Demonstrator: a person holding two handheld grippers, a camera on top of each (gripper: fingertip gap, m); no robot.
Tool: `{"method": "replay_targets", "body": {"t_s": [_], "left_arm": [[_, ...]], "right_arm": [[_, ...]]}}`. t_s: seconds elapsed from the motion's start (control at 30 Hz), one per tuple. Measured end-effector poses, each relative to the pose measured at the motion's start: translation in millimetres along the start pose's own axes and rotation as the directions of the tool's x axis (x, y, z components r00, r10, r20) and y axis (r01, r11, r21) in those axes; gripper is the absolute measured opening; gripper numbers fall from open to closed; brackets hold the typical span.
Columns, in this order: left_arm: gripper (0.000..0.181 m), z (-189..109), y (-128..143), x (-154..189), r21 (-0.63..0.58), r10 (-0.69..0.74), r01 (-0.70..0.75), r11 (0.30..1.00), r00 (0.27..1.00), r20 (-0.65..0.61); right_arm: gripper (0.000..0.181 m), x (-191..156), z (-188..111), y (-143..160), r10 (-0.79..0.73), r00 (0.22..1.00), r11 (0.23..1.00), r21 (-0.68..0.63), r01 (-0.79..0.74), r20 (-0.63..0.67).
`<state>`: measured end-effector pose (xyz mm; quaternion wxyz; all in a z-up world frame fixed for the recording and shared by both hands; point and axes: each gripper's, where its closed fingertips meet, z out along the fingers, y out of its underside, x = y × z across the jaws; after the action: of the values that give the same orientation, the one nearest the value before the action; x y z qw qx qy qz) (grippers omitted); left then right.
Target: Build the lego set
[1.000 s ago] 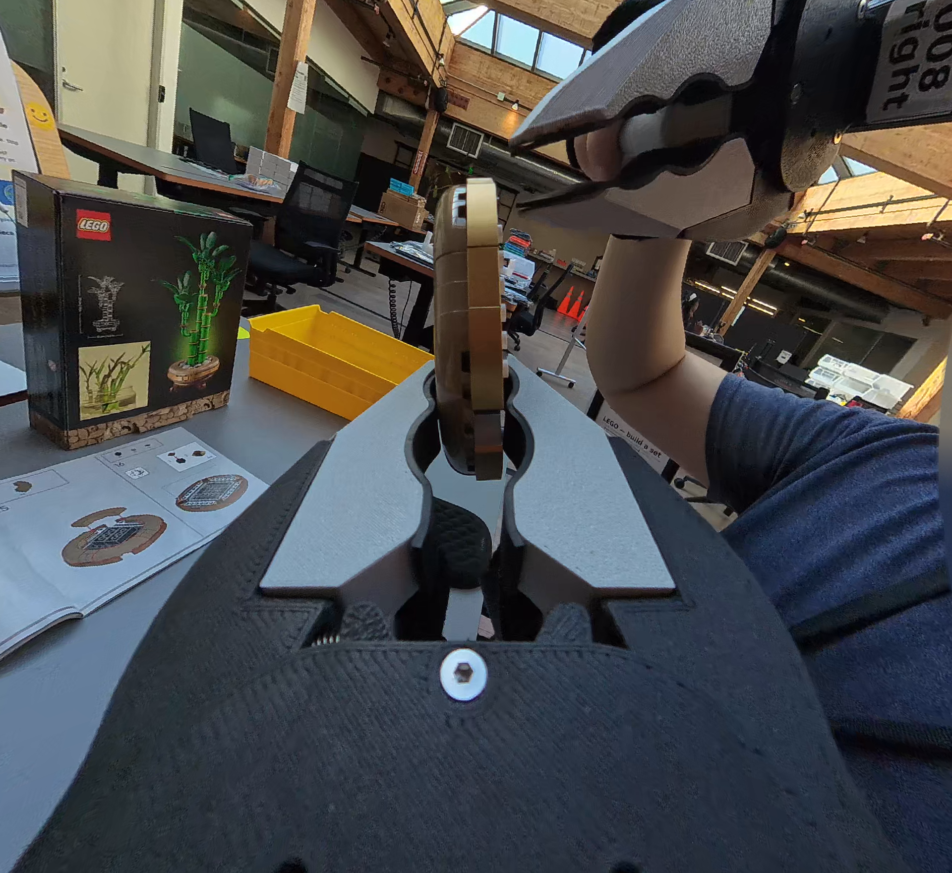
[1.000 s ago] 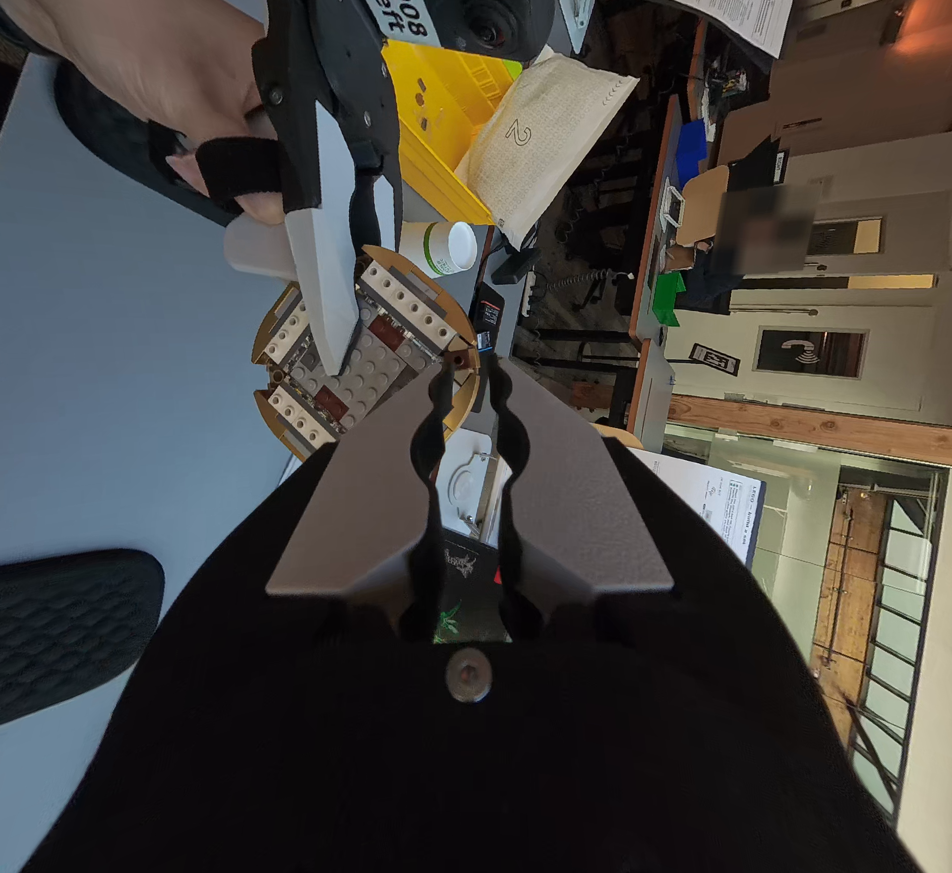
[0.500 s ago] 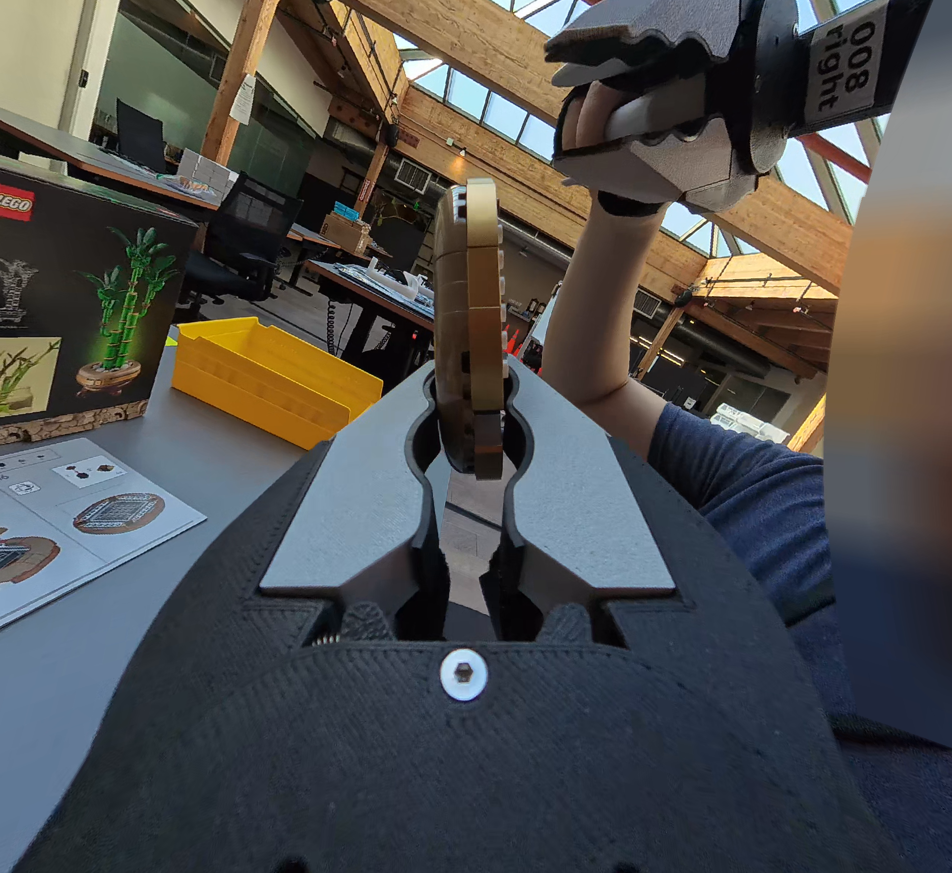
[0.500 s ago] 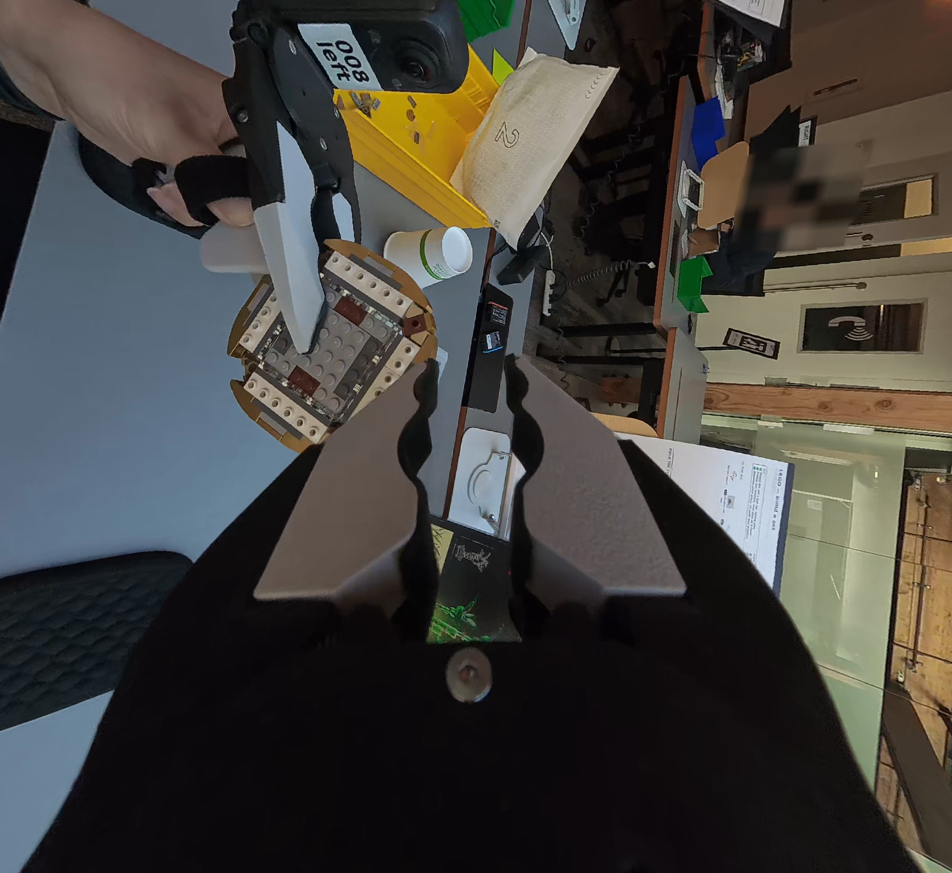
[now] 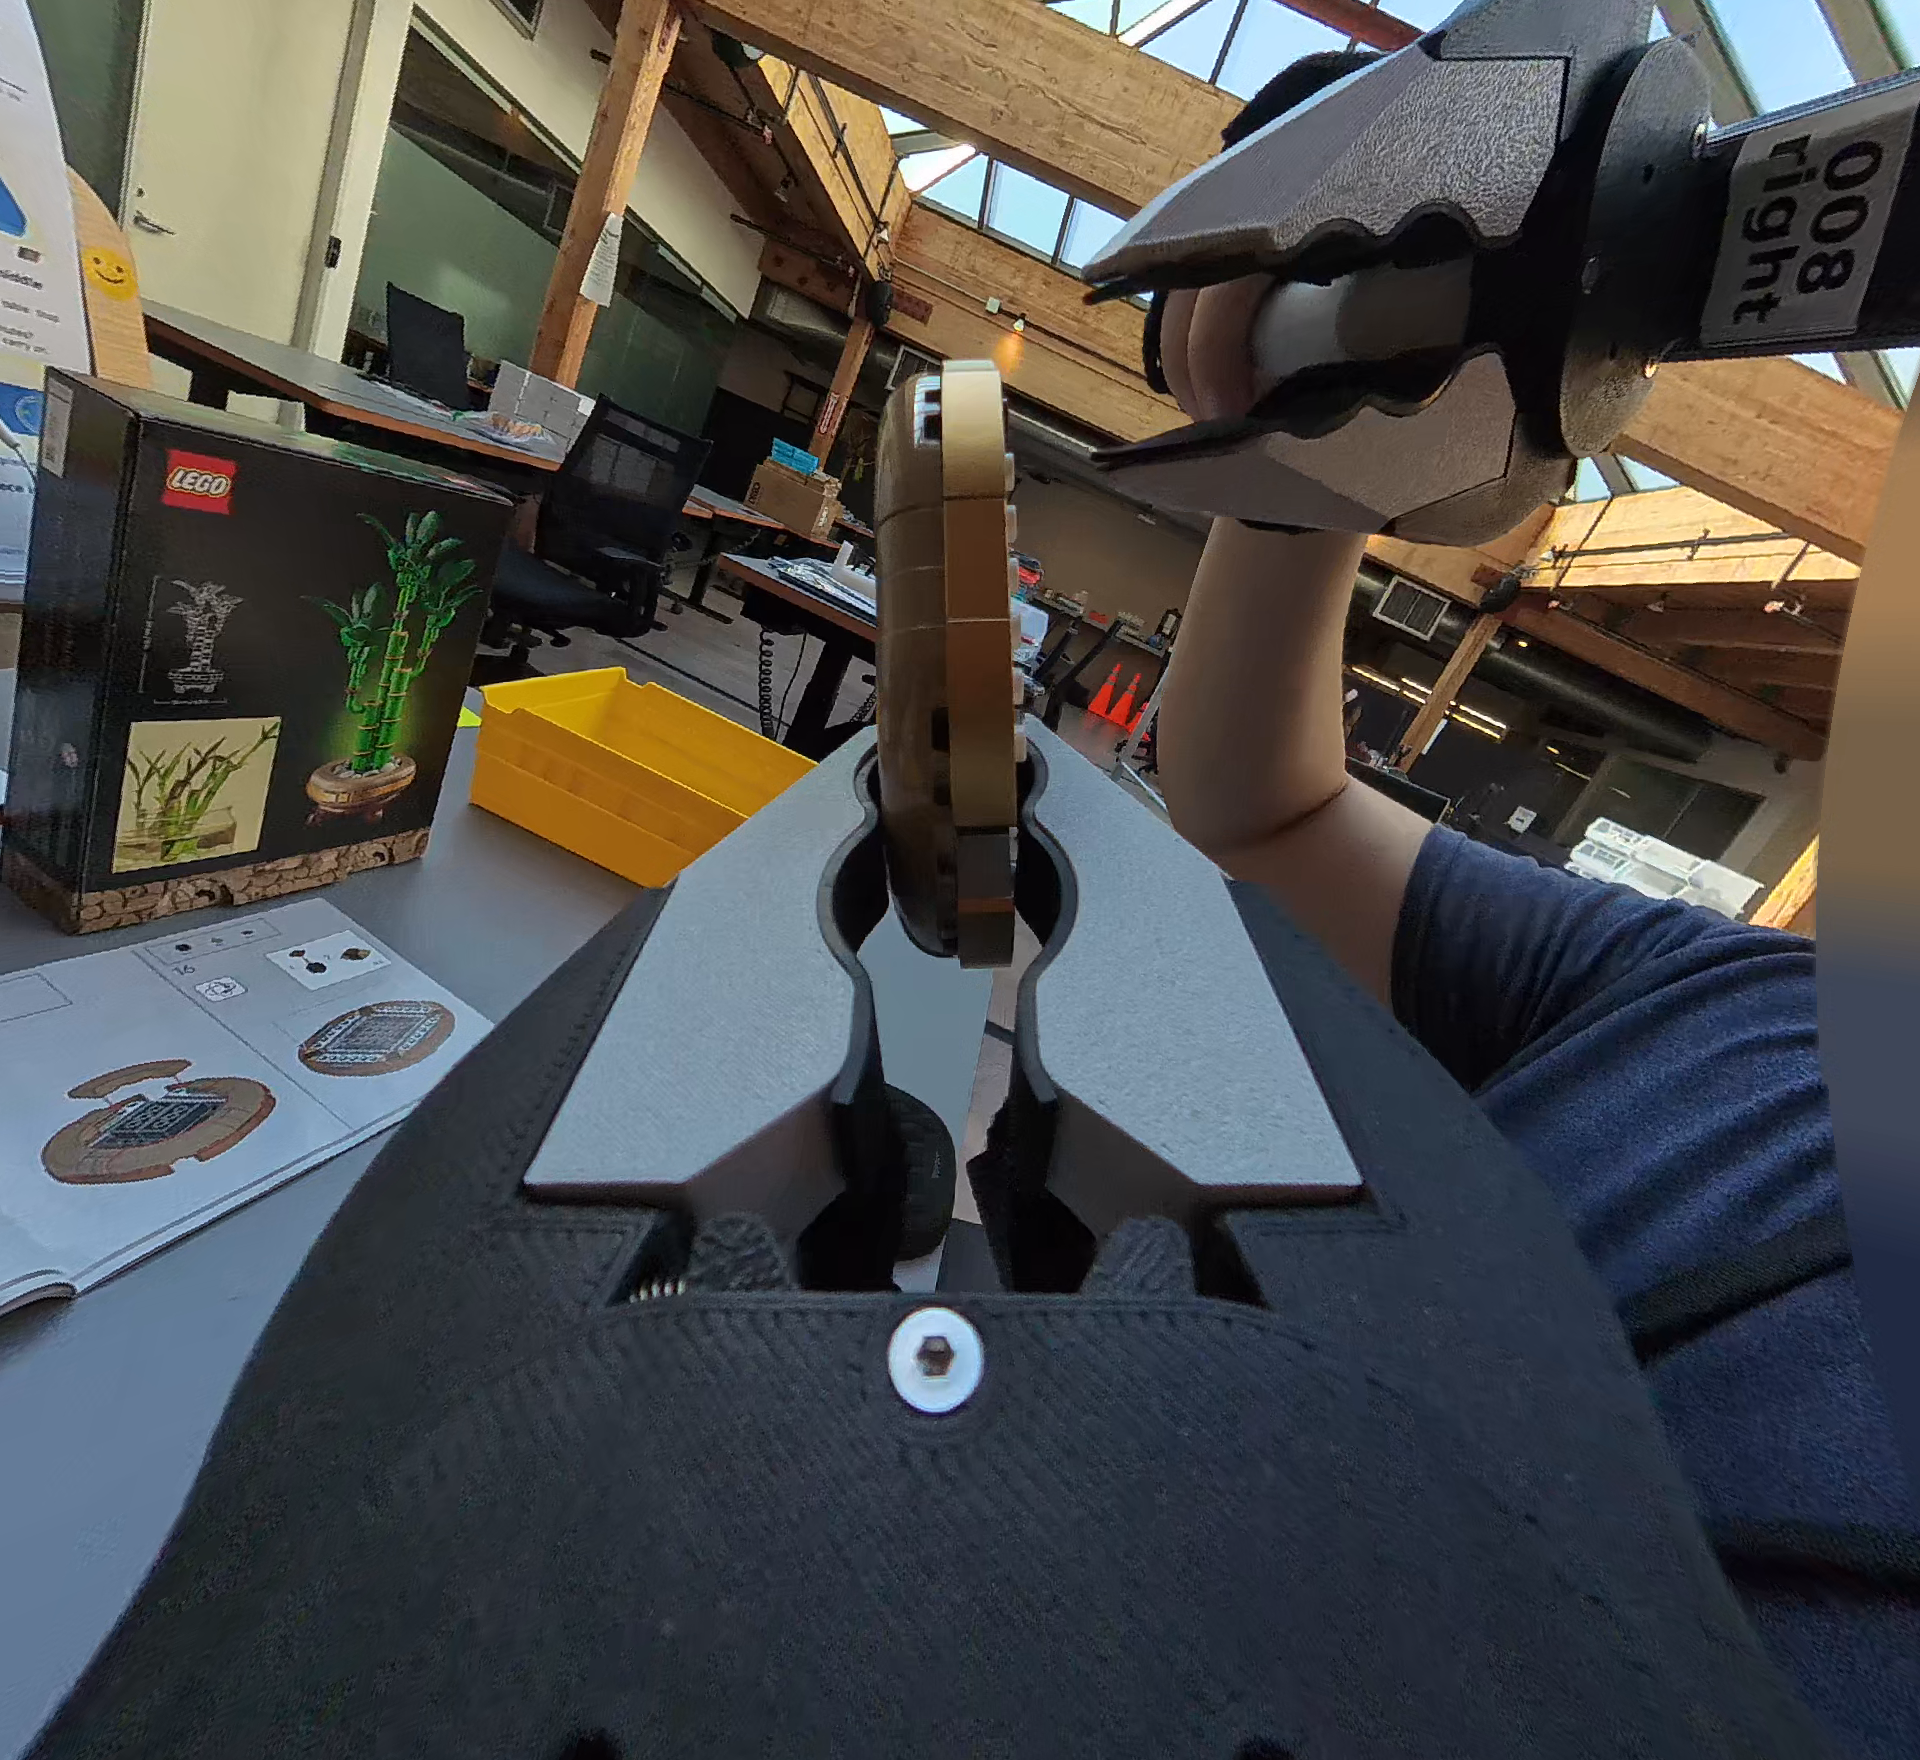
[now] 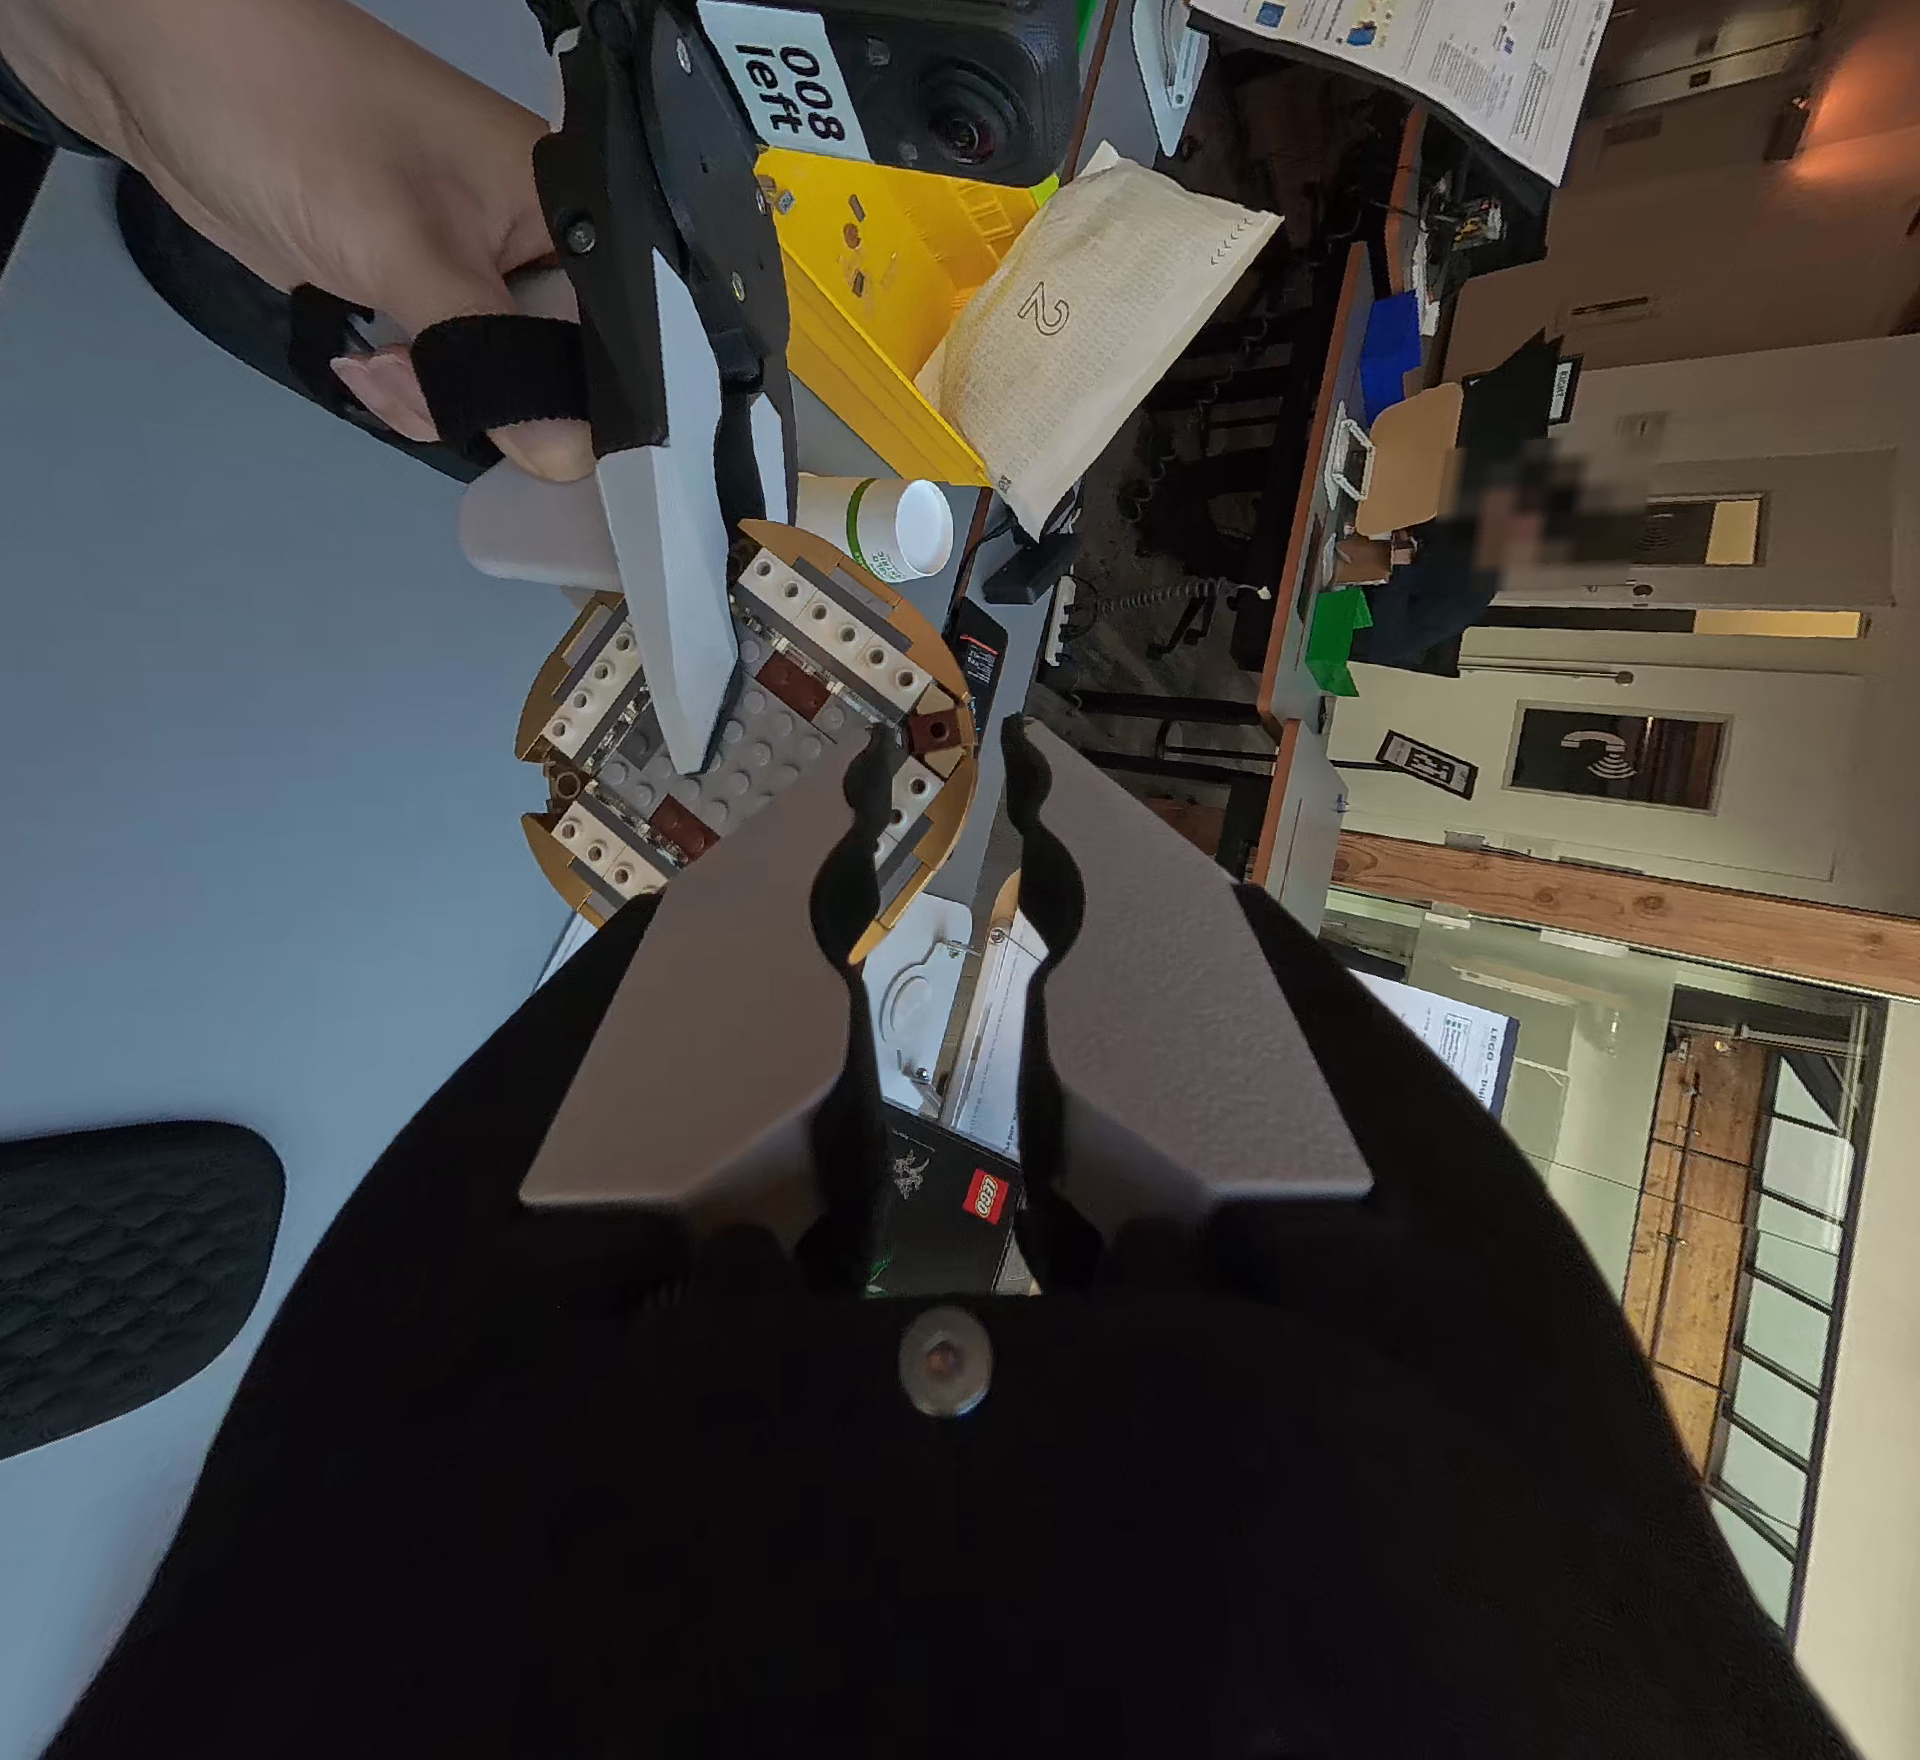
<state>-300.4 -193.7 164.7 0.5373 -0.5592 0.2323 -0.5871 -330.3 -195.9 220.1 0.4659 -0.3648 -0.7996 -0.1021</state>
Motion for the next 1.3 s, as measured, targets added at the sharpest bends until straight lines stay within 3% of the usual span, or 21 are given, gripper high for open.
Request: {"method": "replay_targets", "body": {"t_s": [0.13,1.3], "left_arm": [[0.017,2,2,2,-0.011,0.015,-0.015,1.0,1.0,0.004],[0.018,6,7,6,-0.062,0.138,-0.134,0.989,0.988,0.075]], "right_arm": [[0.018,-1,9,10,-0.021,1.0,0.998,-0.057,0.02,-0.016],[0.012,-11,3,9,-0.026,0.997,0.992,-0.125,0.036,0.077]]}}
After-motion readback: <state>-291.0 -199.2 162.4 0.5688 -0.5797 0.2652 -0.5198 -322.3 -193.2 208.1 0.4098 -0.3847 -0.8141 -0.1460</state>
